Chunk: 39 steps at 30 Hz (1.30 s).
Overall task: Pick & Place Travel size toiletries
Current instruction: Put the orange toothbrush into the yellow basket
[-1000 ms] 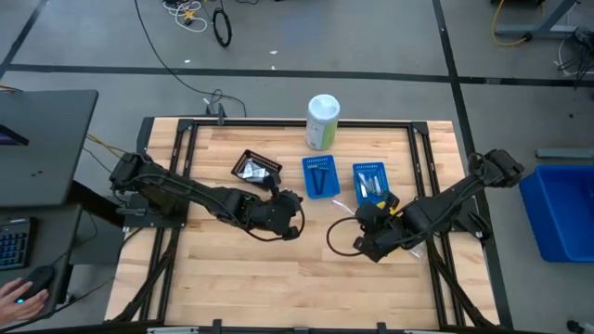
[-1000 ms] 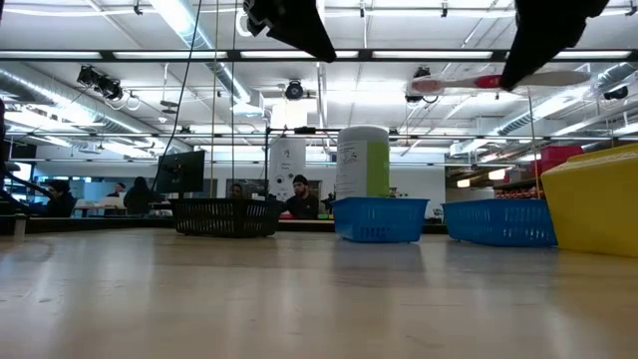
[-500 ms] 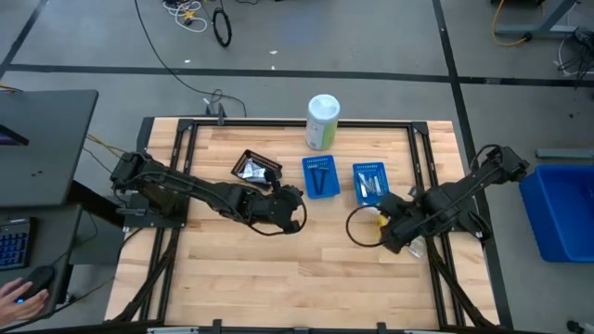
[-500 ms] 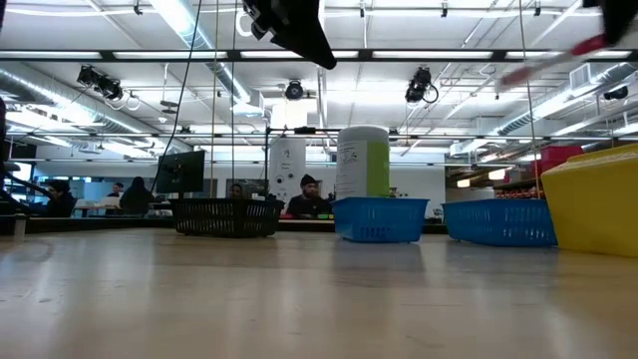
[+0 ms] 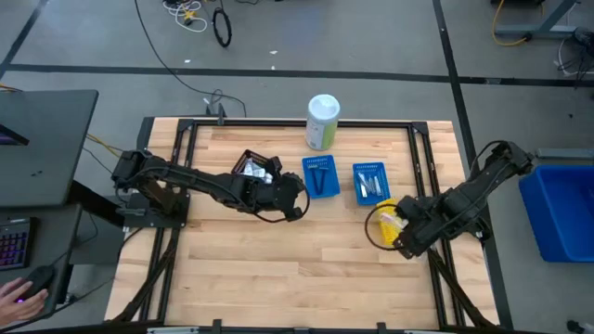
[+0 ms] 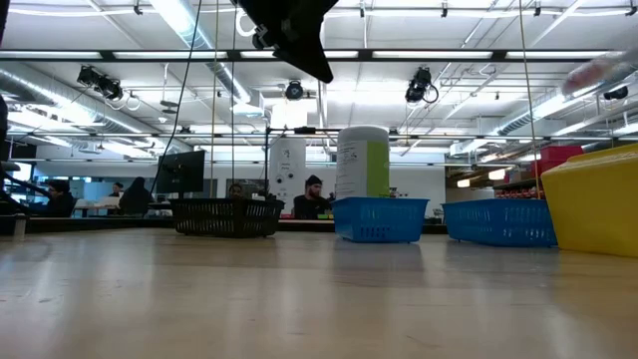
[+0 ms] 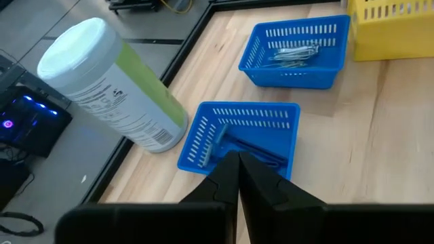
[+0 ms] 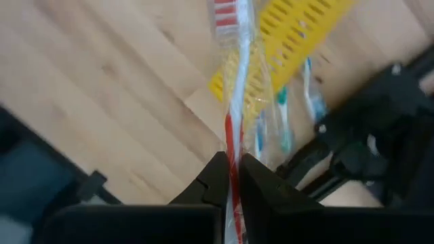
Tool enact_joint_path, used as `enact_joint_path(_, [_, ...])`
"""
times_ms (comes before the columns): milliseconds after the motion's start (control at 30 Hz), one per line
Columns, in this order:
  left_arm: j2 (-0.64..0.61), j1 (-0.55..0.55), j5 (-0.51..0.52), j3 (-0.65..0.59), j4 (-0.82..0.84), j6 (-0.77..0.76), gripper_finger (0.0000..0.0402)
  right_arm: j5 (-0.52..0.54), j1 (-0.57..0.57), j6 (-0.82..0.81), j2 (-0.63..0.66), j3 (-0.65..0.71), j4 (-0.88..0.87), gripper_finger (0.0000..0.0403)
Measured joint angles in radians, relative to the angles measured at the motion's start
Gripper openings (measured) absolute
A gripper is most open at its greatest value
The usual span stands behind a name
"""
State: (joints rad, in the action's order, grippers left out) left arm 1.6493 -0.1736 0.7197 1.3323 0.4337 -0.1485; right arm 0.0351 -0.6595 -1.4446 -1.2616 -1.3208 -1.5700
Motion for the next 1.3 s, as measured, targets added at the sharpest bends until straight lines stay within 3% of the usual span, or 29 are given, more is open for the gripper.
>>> enact_joint_path(100, [0.000, 0.000, 0.000, 0.000, 0.001, 0.000, 0.0013, 0.017, -0.046, -0.167, 0.027, 0.078, -0.002, 0.0030])
enact_joint_path(233, [0.000, -0.001, -0.002, 0.000, 0.003, 0.012, 0.0008, -0.054, -0.079, -0.374, 0.042, 0.190, -0.002, 0.0032])
enact_joint_path(367, [0.000, -0.001, -0.002, 0.000, 0.003, 0.016, 0.0010, -0.086, -0.081, -0.470, 0.044, 0.286, -0.001, 0.0032])
enact_joint_path(600, [0.000, 0.000, -0.002, 0.000, 0.002, 0.014, 0.0014, -0.046, -0.081, -0.536, 0.045, 0.396, 0.076, 0.0033])
enact_joint_path(800, [0.000, 0.000, -0.002, 0.000, -0.006, 0.014, 0.0007, 0.069, -0.081, -0.502, 0.045, 0.479, 0.199, 0.0030])
enact_joint_path(1133, [0.000, 0.000, -0.002, 0.000, -0.006, 0.014, 0.0014, 0.217, -0.073, -0.295, 0.044, 0.634, 0.471, 0.0031])
enact_joint_path(1300, [0.000, 0.000, -0.003, 0.000, -0.006, 0.014, 0.0008, 0.240, -0.054, -0.282, 0.044, 0.685, 0.534, 0.0031])
